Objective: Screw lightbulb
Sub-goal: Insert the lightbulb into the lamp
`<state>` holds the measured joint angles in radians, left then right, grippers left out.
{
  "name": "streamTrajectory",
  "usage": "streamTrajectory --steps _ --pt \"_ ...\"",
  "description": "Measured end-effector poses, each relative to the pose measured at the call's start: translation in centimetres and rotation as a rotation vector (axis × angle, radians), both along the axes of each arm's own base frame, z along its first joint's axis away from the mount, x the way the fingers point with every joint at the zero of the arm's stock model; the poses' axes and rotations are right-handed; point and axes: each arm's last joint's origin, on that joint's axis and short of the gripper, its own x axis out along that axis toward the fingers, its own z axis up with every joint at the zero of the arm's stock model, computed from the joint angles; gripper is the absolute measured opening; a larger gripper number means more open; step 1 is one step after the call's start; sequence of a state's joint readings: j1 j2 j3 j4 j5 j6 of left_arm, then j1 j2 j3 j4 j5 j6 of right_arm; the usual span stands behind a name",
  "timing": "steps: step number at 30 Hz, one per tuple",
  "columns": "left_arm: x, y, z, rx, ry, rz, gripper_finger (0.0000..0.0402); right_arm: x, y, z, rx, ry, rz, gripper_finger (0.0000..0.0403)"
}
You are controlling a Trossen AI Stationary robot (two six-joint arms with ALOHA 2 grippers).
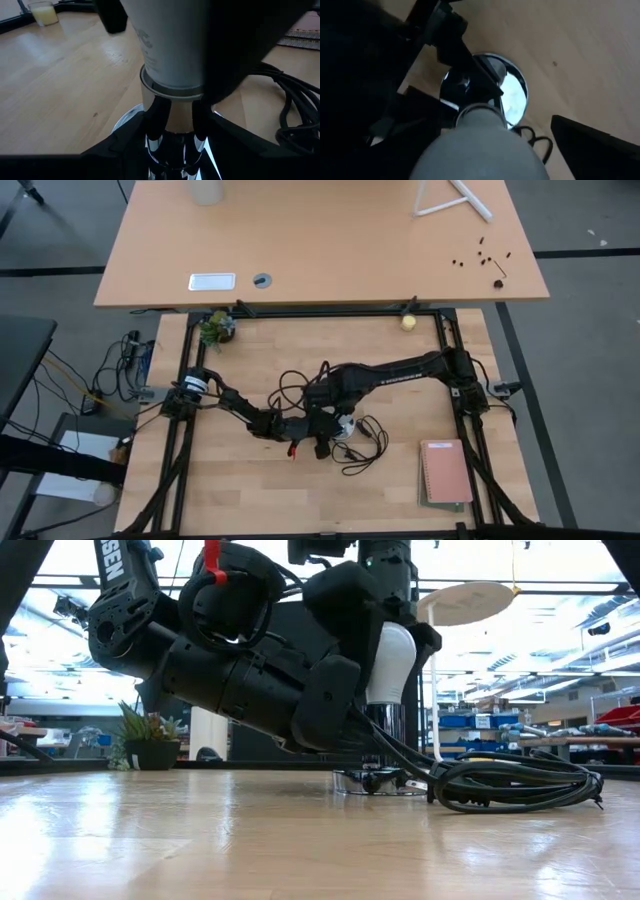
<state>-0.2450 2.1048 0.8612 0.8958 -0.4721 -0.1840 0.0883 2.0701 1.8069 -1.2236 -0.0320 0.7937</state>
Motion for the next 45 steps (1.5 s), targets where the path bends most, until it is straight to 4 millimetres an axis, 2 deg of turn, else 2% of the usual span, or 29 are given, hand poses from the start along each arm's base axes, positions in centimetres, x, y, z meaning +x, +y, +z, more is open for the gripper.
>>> streamTrajectory --steps 3,12,15,18,22,27,32,37,40,45 --pt "0.0 0.0 0.0 -0.001 0.001 -0.002 0.0202 0.1 -0.1 1.1 0.007 -0.014 0.001 0.0394" --pt "0.0 0.0 0.0 -0.003 0.007 -0.003 0.0202 0.6 -0.3 6.1 -0.087 -0.126 0.096 0.0374" --pt "0.0 0.0 0.0 -0.003 0.007 -0.003 0.0202 -0.2 0.2 7.6 -0.172 -0.098 0.241 0.0374" --pt "0.0 0.0 0.0 -0.003 0.007 -0.003 0.0202 -0.1 1.0 8.4 -0.251 -0.125 0.473 0.0374" --pt "0.0 0.0 0.0 -0.003 0.008 -0.003 0.0202 -0.3 1.7 8.3 -0.286 -0.098 0.751 0.0374" --pt "0.0 0.0 0.0 0.008 0.013 -0.007 0.0202 -0.6 2.1 8.2 -0.182 -0.094 0.858 0.0374" --pt "0.0 0.0 -0.1 0.019 0.017 -0.01 0.0202 -1.7 2.3 7.9 -0.148 0.021 1.058 0.0374" --pt "0.0 0.0 0.0 0.018 0.012 -0.01 0.0202 -1.8 2.1 6.8 -0.194 0.086 1.213 0.0374" --pt "0.0 0.0 0.0 0.017 0.012 -0.01 0.0202 -2.0 1.8 5.2 -0.163 0.155 1.303 0.0374" --pt "0.0 0.0 0.0 0.017 0.012 -0.01 0.0202 -1.9 1.7 3.7 -0.175 0.169 1.367 0.0374"
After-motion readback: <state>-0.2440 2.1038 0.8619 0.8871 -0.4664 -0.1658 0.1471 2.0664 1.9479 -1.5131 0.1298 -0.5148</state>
